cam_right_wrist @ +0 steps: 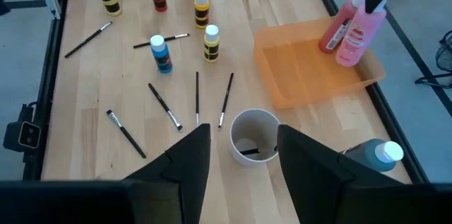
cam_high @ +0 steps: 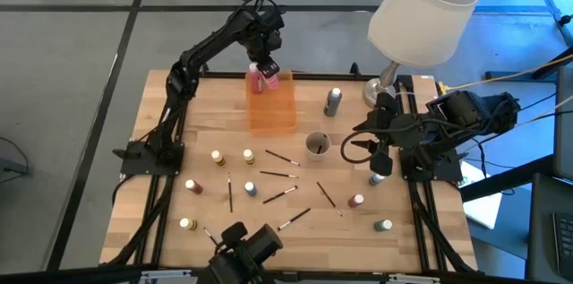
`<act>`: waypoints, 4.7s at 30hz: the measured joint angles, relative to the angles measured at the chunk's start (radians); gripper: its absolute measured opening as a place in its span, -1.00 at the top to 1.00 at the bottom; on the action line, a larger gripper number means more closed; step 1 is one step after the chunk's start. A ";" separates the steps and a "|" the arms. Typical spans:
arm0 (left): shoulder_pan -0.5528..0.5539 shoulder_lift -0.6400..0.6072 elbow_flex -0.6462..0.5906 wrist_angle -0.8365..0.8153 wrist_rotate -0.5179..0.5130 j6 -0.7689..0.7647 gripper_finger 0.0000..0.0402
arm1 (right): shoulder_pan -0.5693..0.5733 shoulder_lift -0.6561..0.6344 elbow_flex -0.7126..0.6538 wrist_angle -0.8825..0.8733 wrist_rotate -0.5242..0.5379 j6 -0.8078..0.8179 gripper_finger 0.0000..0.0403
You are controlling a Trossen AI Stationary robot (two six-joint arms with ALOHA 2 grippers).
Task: Pick & Place Paint Supplies
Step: Put the large pink paint bottle into the orange bin, then put the black paint brush into the light brown cup
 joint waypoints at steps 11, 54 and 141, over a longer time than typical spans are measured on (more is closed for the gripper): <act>0.003 0.010 0.000 0.008 -0.005 0.034 0.41 | 0.000 0.001 0.000 -0.003 -0.007 0.000 0.16; 0.008 0.023 -0.041 -0.013 -0.031 0.105 0.38 | 0.000 0.001 -0.001 -0.008 -0.007 0.000 0.25; -0.269 -0.693 -0.152 -0.077 0.100 -0.487 0.13 | 0.001 0.005 -0.051 0.065 -0.110 -0.130 0.25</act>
